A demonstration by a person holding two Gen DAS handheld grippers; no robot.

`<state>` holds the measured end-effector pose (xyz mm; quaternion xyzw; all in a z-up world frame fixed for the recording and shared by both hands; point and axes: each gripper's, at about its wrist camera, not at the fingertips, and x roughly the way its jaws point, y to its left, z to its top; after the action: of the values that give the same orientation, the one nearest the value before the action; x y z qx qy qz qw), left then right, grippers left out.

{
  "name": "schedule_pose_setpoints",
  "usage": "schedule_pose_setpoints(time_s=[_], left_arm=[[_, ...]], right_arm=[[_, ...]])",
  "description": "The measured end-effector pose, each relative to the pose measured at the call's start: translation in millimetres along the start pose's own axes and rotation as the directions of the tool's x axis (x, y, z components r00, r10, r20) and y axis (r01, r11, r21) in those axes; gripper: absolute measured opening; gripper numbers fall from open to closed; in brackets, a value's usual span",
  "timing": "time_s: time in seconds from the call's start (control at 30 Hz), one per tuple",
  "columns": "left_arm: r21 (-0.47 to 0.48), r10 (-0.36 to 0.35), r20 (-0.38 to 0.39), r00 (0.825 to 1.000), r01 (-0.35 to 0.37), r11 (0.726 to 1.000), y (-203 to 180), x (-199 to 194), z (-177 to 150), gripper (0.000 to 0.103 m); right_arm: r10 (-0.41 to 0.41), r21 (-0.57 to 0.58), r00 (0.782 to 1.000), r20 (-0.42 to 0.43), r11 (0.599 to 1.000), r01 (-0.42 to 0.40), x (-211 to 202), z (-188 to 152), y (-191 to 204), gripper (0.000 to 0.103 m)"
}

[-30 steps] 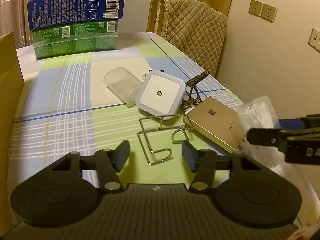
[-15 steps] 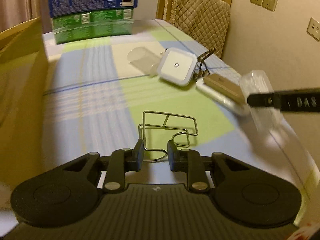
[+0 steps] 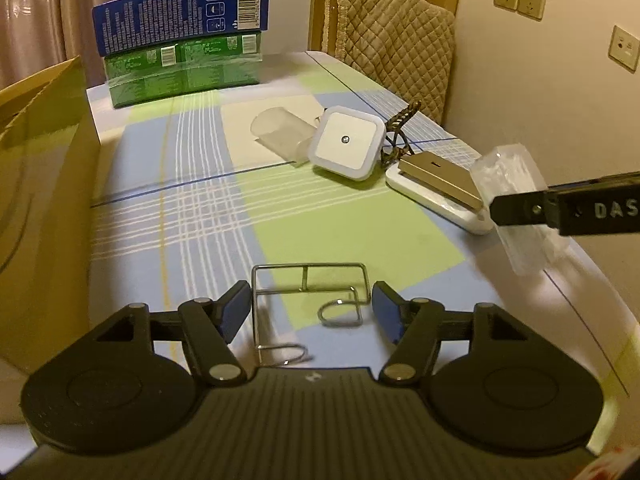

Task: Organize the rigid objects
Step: 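Grasp the wire rack with the left tool while the right tool holds the floss box, then carry the wire rack to the box and open the left tool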

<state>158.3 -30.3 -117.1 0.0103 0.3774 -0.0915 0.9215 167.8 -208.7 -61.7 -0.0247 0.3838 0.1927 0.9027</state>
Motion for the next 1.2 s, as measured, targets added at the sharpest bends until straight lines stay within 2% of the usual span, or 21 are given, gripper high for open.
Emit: schedule_pose_setpoints(time_s=[0.37, 0.63, 0.93, 1.2], left_arm=[[0.007, 0.016, -0.002, 1.0, -0.016, 1.0, -3.5, 13.8, 0.7, 0.063], [-0.003, 0.019, -0.001, 1.0, -0.019, 1.0, -0.9, 3.7, 1.6, 0.062], [-0.024, 0.02, 0.086, 0.996, -0.018, 1.0, 2.0, -48.1, 25.9, 0.062], [-0.045, 0.054, 0.152, 0.987, -0.048, 0.998, 17.8, -109.1, 51.4, 0.062]], right_arm=[[0.007, -0.001, 1.0, -0.007, 1.0, -0.007, 6.2, -1.0, 1.1, 0.053], [0.004, -0.005, 1.0, 0.0, 1.0, -0.004, 0.1, -0.4, 4.5, 0.053], [0.016, -0.012, 0.999, 0.048, 1.0, -0.016, -26.7, 11.9, 16.9, 0.053], [0.035, -0.031, 0.995, 0.094, 0.999, -0.032, -62.3, 31.2, 48.3, 0.053]])
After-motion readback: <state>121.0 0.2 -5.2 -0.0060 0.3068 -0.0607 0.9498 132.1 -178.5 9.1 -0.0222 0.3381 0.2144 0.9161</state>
